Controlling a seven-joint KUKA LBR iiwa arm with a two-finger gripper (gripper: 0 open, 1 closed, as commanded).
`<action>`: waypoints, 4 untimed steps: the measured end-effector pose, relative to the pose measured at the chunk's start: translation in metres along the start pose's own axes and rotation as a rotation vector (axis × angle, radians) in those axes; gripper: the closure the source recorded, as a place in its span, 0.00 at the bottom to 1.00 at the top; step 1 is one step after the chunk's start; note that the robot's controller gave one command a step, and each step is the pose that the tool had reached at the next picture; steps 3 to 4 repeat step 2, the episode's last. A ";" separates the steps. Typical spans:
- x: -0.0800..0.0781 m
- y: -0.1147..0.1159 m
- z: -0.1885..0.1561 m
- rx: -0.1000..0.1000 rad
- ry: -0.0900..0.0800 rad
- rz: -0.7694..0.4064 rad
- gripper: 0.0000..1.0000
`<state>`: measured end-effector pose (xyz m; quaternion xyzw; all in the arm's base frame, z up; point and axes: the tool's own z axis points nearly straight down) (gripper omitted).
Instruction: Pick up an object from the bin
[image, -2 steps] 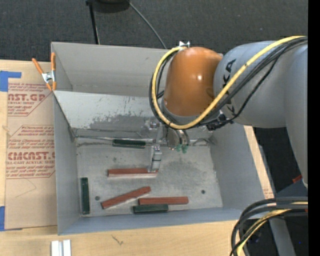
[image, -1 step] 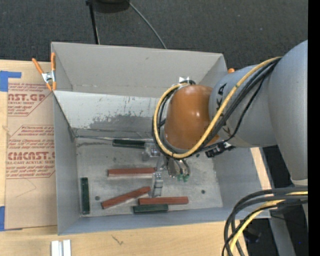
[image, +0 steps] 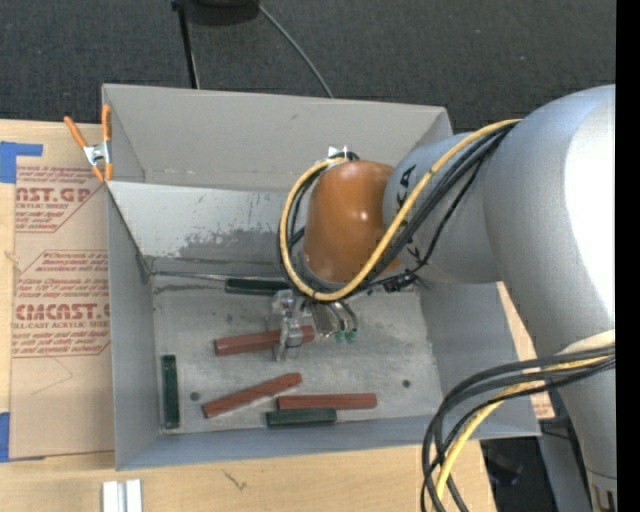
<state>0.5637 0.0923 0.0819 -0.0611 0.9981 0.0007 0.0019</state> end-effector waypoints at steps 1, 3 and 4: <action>0.000 0.000 0.000 0.000 0.000 0.000 1.00; 0.035 0.016 -0.160 0.001 -0.001 0.005 1.00; 0.035 0.016 -0.160 0.001 -0.001 0.005 1.00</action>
Offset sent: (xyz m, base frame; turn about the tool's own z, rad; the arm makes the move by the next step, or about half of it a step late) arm -0.0383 0.0107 0.1592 0.0050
